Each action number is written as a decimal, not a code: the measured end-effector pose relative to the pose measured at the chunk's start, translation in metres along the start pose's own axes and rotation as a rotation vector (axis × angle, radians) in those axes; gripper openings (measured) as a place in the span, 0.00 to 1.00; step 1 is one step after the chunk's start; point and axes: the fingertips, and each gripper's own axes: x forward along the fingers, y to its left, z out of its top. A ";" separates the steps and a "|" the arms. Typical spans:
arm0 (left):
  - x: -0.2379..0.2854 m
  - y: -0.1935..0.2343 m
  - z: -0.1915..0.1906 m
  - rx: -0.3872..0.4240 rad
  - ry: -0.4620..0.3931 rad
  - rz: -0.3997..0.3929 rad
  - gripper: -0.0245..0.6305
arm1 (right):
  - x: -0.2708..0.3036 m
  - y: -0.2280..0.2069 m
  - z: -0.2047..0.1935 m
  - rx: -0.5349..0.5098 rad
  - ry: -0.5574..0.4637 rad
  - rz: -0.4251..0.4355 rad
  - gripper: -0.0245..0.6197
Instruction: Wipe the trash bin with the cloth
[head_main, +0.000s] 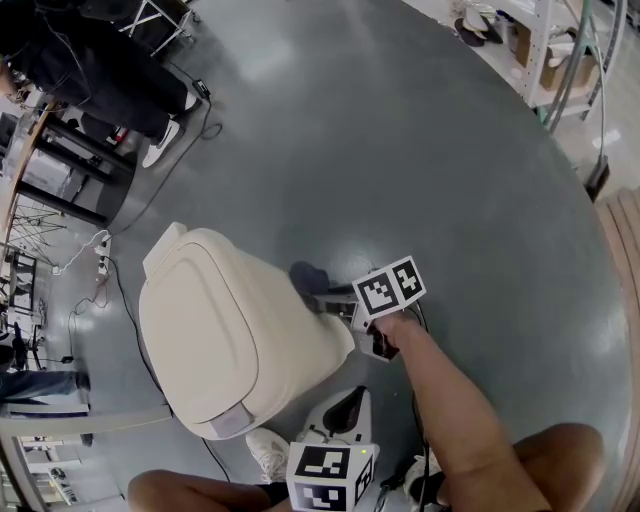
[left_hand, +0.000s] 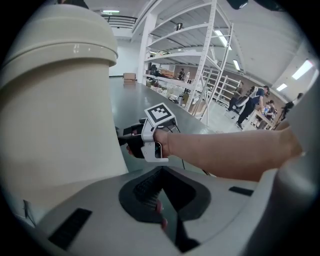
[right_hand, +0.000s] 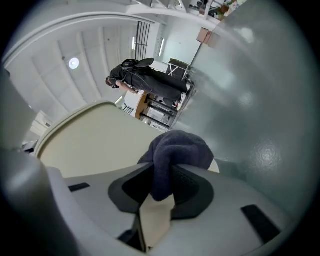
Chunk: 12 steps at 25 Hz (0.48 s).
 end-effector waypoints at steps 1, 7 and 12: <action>0.000 -0.001 -0.001 0.004 0.001 0.001 0.04 | 0.001 -0.007 -0.003 0.012 -0.001 -0.014 0.18; -0.004 -0.003 -0.003 -0.005 0.015 -0.003 0.04 | 0.007 -0.045 -0.018 0.052 0.013 -0.140 0.18; -0.014 -0.004 -0.005 0.020 -0.013 0.001 0.04 | 0.005 -0.054 -0.023 0.116 -0.026 -0.153 0.18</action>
